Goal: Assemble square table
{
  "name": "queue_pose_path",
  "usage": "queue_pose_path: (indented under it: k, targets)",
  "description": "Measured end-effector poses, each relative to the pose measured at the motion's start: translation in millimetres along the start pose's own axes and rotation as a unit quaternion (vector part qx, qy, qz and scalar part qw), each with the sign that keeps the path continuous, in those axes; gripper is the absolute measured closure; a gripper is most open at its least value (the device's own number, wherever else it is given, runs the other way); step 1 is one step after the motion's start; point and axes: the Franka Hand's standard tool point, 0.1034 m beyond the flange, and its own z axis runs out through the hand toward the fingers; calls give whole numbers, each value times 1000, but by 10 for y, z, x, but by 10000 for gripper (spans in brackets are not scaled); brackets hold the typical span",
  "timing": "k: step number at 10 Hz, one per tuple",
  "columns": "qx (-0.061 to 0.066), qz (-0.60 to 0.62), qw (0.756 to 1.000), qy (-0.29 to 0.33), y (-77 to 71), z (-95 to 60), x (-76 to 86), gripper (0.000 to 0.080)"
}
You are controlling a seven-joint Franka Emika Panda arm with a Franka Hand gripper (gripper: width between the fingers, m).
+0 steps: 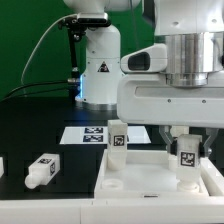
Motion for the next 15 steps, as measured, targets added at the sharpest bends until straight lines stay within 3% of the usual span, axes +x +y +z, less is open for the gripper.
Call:
queue_pose_path:
  k: [3, 6, 9, 10, 11, 13, 14, 15]
  targets:
    - [-3, 119, 993, -2, -1, 18, -11, 515]
    - [2, 304, 953, -8, 2, 27, 20, 514]
    - [20, 513, 858, -23, -2, 61, 30, 514]
    - [19, 547, 836, -23, 0, 60, 27, 514]
    - [18, 549, 835, -23, 1, 62, 27, 514]
    - [18, 520, 854, -22, 2, 64, 27, 273]
    - [15, 463, 886, -21, -7, 53, 15, 189]
    - [14, 380, 925, -8, -54, 64, -15, 189]
